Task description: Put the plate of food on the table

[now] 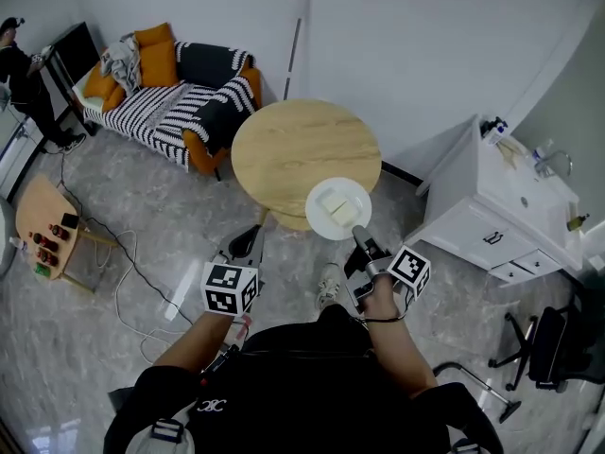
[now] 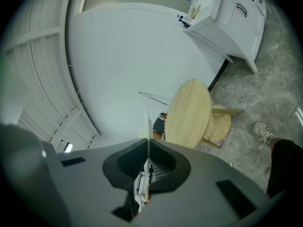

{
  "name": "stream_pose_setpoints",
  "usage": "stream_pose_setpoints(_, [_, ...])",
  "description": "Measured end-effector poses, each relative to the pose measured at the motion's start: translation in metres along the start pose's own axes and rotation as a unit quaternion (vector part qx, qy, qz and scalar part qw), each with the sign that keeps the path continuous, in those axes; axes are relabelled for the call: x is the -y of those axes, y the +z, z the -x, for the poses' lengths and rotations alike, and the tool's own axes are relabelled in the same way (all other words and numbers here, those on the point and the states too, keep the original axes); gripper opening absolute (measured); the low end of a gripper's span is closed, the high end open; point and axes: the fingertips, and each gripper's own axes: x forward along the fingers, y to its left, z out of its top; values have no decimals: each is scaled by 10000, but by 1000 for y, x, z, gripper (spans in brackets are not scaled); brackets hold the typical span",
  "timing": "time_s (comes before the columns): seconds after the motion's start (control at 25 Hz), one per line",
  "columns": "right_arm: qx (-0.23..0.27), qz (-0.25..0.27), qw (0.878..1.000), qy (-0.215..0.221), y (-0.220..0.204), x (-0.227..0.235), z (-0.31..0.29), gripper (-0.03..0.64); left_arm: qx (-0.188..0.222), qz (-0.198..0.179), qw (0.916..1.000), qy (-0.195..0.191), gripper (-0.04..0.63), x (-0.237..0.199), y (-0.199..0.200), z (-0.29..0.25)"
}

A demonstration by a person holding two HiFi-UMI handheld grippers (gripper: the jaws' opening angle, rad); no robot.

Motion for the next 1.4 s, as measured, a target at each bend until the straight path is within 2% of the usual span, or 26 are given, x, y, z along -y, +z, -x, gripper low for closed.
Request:
stream_pose_setpoints(0.32, [-124,-69,9999,-15,34,1,-43,18,-102,-9,9999,129,6,-13,16,-40])
stream_pose_setpoints(0.76, [-250,-93,9996,-43,65,21,-74,18,-211,65,9996,177,6,-20,11,-89])
stream_pose_setpoints(0.96, [-311,-133,9994,95,83,26,-95,18,-265,67,9994,215,6,-27,14,-118])
stream_pose_setpoints(1.2, [-498,-76,9986,126,112,30,-120,18,-149,-15,9997,169,6,-27,33,-153])
stream_pose_setpoints(1.4, [-658,10,9977,183,134,32,-141,18,-62,-84,9995,300,6,-30,47,-181])
